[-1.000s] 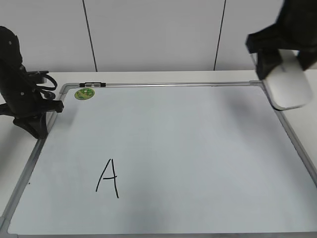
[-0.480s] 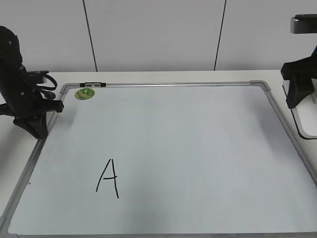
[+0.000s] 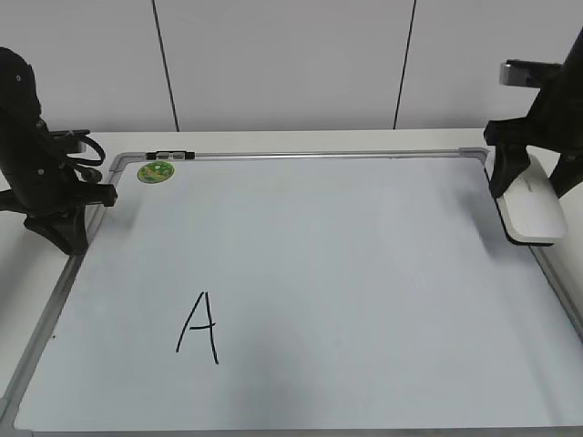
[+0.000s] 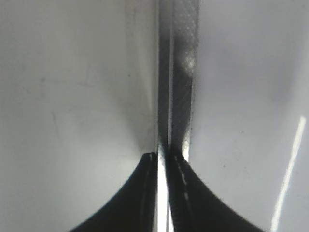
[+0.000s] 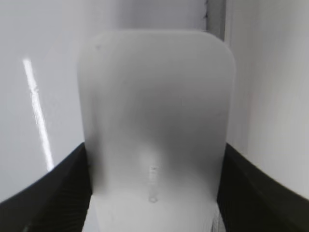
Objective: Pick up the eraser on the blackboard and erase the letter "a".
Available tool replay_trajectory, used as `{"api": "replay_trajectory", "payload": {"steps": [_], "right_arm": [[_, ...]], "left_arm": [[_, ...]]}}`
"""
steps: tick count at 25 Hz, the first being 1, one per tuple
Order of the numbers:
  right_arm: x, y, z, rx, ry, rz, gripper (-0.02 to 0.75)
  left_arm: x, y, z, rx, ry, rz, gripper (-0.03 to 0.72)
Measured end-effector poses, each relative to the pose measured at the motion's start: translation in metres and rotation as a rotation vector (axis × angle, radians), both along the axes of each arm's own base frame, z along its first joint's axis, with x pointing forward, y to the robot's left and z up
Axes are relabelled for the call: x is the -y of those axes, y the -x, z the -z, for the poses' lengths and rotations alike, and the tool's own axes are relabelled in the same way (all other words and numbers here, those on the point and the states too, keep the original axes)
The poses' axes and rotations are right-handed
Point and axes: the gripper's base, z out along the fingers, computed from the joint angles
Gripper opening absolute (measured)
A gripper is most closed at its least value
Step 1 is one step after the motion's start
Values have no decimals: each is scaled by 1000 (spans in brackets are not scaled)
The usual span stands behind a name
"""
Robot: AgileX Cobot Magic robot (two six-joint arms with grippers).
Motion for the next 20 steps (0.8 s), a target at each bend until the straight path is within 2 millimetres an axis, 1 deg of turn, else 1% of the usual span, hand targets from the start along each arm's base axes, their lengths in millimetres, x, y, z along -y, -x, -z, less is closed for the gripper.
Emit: {"api": "replay_trajectory", "payload": {"steps": [1,2,3,4,7,20], "right_arm": [[0,-1,4,-9,-2,-2,525],[1,-3,13,-31,-2,-2,525],[1,-3,15,-33,-3,0,525],[2,-5,22,-50,-3,-2,525],[3,-7,31,-70,-2,-3,525],[5,-7,34,-78,20,-11,526]], "left_arm": [[0,0,0,0,0,0,55],[0,0,0,0,0,0,55],[0,0,0,0,0,0,55],[0,0,0,0,0,0,55],[0,0,0,0,0,2,55],[0,0,0,1,0,7,55]]}}
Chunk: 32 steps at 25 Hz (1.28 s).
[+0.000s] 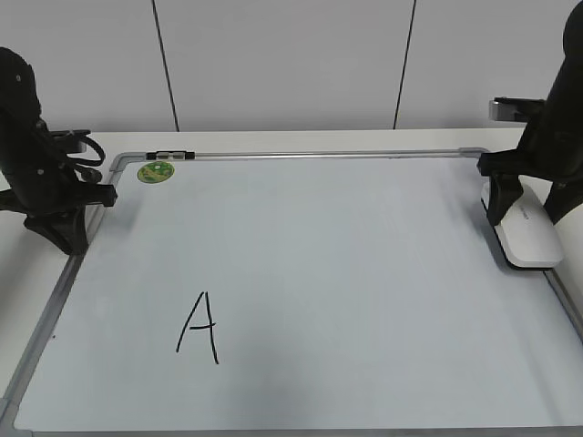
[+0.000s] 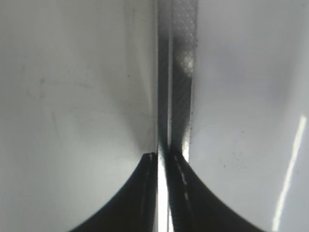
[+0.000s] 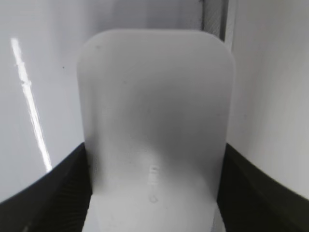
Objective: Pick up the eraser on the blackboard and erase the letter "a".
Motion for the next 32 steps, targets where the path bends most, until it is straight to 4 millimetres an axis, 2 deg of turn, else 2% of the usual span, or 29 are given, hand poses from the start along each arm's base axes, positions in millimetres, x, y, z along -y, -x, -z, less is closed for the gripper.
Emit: {"api": "replay_trajectory", "payload": {"steps": [4,12,24,30,32], "right_arm": [[0,0,2,-4,0,-2,525],[0,-3,20,-45,-3,-1,525],[1,-3,23,-52,8,-6,529],[1,-3,23,-52,12,-7,633],[1,-3,22,-50,12,-8,645]], "left_arm": [[0,0,0,0,0,0,55],[0,0,0,0,0,0,55],[0,0,0,0,0,0,55],[0,0,0,0,0,1,55],[0,0,0,0,0,1,55]]}}
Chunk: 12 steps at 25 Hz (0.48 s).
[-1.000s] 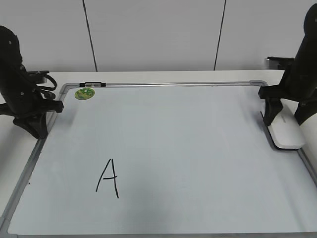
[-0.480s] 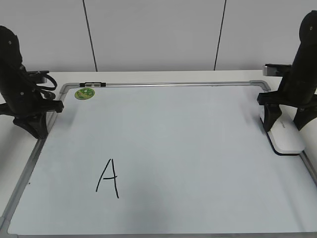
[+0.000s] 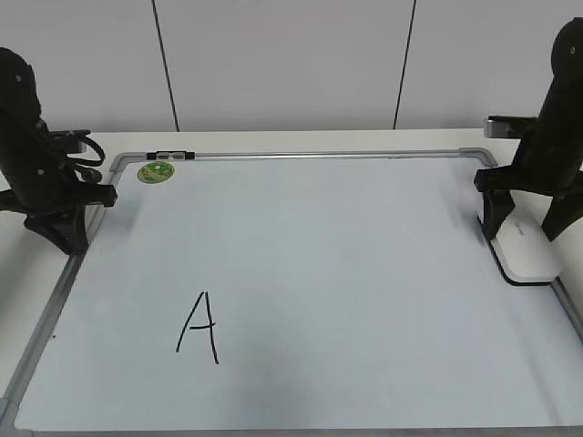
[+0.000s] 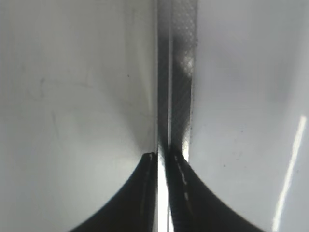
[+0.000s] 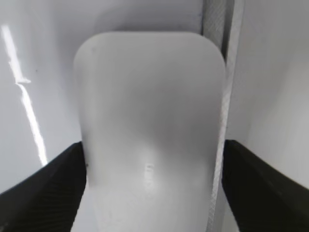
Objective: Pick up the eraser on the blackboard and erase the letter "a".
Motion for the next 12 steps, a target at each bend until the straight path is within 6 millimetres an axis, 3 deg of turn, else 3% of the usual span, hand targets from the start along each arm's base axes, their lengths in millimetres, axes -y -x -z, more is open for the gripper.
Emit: {"api": "replay_trajectory", "payload": {"steps": [9,12], "right_arm": [[1,-5,-22,68,6,-1,661],[0,-3,-37,104,5,-1,661]], "left_arm": [[0,-1,-2,1,-6,4,61],[-3,-5,-8,-3,-34,23,134]]}}
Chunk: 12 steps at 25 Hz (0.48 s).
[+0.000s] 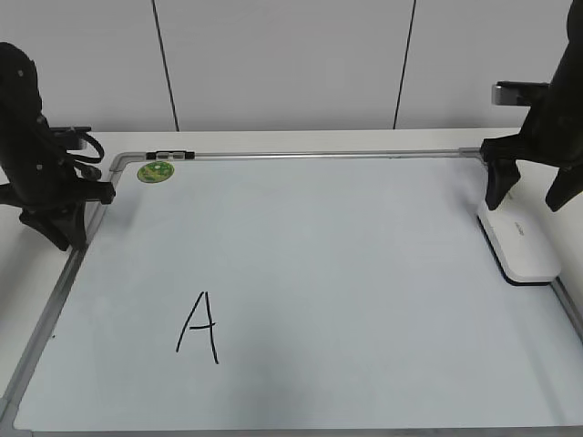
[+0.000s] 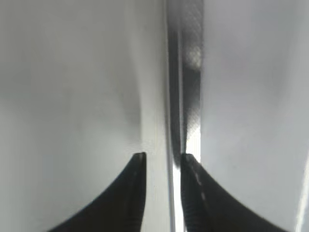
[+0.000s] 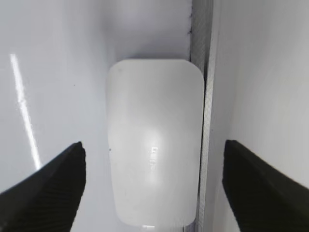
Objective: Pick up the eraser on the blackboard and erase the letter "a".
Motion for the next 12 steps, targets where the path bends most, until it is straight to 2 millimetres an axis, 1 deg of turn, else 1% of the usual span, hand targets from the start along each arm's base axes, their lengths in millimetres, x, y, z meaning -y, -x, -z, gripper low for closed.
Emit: {"api": "replay_trajectory", "payload": {"steps": [1,3,5,7,8,9,12], "right_arm": [[0,1,-6,13,-1,1,661],[0,3,-14,33,-3,1,661],[-1,4,-22,51,-2,1,661],[-1,7,-33,74,-9,3,658],[-2,7,-34,78,-14,4,658],[-3,9,-41,93,-24,7,658],[-4,14,-57,130,-34,9,640]], "left_arm": [[-1,-3,-4,8,-14,8,172],[-3,-8,-13,26,-36,20,298],[-4,-9,-26,42,-50,27,421],[-6,-8,-39,58,-60,25,528],[-6,-7,-46,64,-64,26,555],[-7,-5,-53,66,-64,25,574],[-7,2,-66,48,-67,23,581]]}}
